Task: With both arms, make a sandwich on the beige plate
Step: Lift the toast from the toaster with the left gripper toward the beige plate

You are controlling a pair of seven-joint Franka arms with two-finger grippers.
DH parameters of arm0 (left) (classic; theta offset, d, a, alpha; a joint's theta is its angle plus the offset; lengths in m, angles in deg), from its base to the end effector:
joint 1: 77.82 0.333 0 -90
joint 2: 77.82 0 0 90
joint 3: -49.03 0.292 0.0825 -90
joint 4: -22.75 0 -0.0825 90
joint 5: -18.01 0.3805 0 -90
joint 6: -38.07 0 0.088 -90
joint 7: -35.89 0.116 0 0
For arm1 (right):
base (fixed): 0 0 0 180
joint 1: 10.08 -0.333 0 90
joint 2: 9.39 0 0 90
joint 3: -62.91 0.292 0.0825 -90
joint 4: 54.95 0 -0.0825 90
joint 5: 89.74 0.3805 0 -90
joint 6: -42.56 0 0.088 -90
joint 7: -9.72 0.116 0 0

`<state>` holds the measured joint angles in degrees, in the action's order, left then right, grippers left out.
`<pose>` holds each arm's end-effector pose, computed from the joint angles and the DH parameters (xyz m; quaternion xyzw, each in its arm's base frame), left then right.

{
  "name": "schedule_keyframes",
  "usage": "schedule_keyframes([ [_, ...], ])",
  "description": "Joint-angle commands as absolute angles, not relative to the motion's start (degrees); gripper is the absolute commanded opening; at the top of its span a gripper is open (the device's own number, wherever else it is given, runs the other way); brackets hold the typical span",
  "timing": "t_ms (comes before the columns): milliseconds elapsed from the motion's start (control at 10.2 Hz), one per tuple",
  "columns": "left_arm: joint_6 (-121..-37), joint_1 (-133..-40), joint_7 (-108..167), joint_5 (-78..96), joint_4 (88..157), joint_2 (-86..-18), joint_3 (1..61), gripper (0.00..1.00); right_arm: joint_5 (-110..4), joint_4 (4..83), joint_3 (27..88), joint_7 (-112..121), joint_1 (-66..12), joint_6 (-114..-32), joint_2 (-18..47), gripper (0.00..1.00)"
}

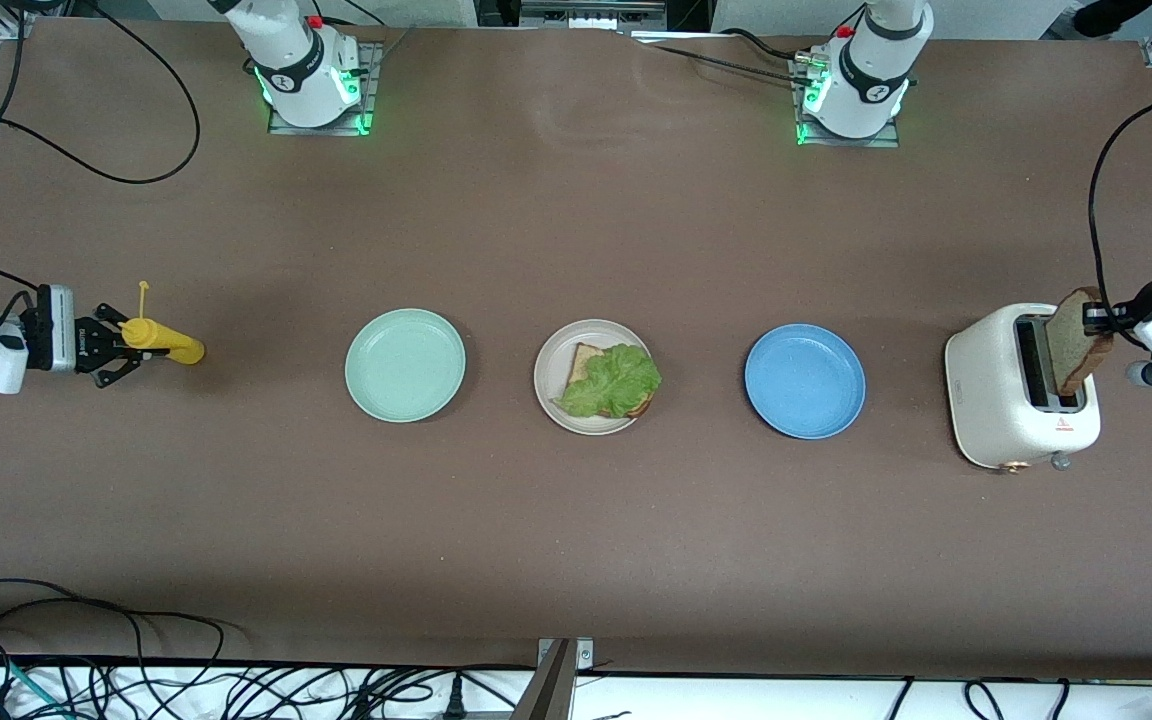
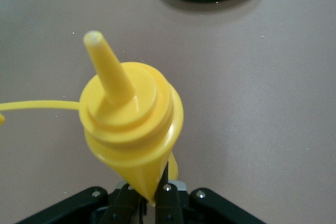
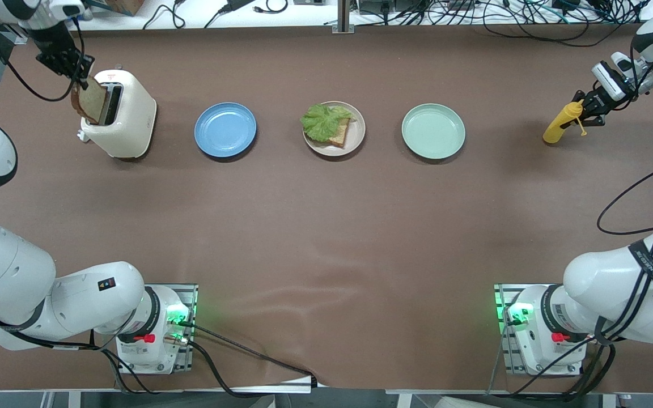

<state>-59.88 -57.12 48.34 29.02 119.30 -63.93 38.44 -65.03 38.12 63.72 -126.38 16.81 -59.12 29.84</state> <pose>0.5827 0.1306 0.4120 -0.9909 0.0433 0.1178 0.0488 0.5637 -0.2319 0.1742 -0.6195 -0.7152 -0.1530 0.2852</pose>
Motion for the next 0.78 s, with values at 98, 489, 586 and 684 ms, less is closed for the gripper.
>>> schedule_keyframes([
  [98,-49.75,-57.08,47.93,24.36,111.36,-64.73,32.43,0.00,-62.32,38.30,64.84,-129.15,18.13,-59.30,30.15,0.21],
  [489,-48.15,-58.12,44.51,11.62,110.20,-63.24,26.80,0.00,-62.14,37.95,64.84,-128.97,18.74,-59.74,30.51,0.77],
  [586,-48.15,-59.35,44.16,6.46,110.20,-61.58,26.79,0.00,-62.23,37.43,64.76,-128.71,19.01,-59.57,30.51,0.86],
  [684,-48.50,-60.67,43.11,-0.46,110.20,-59.39,26.79,0.00,-62.31,36.64,64.76,-128.88,20.06,-59.39,30.51,0.86],
])
